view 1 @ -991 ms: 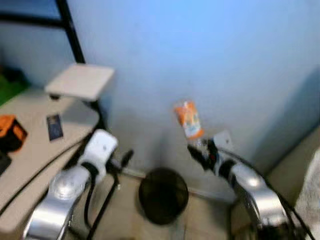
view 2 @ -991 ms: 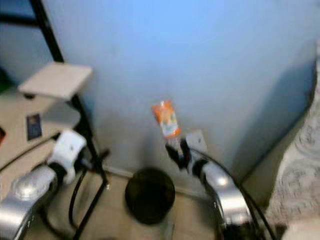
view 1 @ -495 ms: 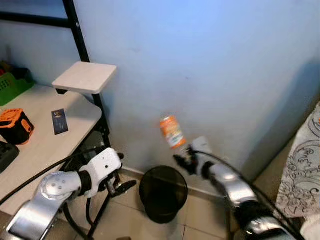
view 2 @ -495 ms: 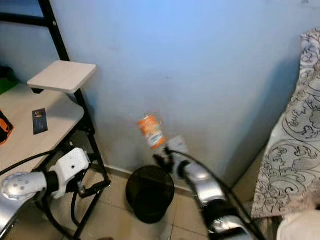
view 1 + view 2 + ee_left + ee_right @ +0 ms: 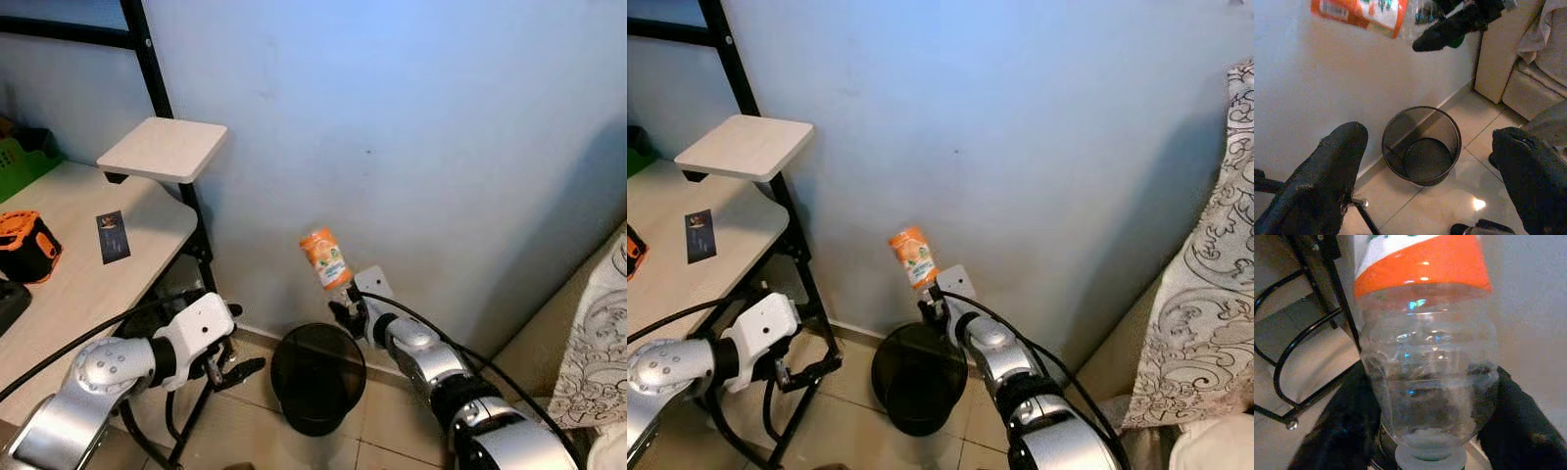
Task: Clean up the room
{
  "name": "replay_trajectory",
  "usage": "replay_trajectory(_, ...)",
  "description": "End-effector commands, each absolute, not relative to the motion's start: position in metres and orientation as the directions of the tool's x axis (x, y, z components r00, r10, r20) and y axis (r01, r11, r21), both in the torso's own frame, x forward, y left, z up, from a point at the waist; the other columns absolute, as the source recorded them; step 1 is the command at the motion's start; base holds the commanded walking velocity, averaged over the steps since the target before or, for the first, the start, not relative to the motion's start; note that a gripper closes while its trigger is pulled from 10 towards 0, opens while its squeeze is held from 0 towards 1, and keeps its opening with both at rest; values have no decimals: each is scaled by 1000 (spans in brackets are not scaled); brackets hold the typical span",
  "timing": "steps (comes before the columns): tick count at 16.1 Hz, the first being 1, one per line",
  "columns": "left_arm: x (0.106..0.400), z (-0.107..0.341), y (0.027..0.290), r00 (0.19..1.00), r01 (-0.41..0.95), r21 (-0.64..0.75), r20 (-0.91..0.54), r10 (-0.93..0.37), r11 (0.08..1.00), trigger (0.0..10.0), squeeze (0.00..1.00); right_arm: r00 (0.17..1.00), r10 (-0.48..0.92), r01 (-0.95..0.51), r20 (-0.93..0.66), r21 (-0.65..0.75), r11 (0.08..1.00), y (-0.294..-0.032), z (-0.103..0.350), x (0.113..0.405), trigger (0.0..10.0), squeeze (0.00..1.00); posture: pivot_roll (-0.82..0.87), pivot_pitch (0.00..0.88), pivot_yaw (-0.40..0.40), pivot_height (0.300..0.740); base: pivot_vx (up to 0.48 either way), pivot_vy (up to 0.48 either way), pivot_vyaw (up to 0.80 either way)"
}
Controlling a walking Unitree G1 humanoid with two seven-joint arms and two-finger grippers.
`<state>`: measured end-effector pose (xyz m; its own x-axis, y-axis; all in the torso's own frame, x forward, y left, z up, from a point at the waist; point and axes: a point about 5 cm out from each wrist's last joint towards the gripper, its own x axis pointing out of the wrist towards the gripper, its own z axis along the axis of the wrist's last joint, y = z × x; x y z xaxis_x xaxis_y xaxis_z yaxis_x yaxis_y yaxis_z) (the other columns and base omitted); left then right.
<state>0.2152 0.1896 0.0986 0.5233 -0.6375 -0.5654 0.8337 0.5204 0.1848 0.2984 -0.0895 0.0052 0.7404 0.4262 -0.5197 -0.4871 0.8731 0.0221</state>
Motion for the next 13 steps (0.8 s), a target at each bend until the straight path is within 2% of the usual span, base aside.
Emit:
replay_trajectory(1,216,104,191,532,832,204,-554,-640,515,10000,0,748,432,-494,-503,13,870,-87,9,302,10000,894,77,0,-14,740,0,0,0)
replay_trajectory(2,216,104,191,532,832,203,-555,-639,516,10000,0,746,437,-498,-502,15,867,-86,9,302,10000,1000,79,0,-17,740,0,0,0)
replay_trajectory(7,216,104,191,537,829,203,-552,-638,521,10000,0,766,374,-471,-522,-62,880,-91,4,300,10000,1000,81,0,-22,740,0,0,0)
replay_trajectory(11,215,104,190,541,825,200,-550,-636,529,10000,0,785,364,-424,-501,-7,906,-97,2,298,10000,1000,71,0,-8,740,0,0,0)
replay_trajectory(13,218,101,191,612,770,234,-533,-584,593,10000,0,818,375,-406,-437,24,914,-106,8,301,10000,1000,67,0,-4,740,0,0,0)
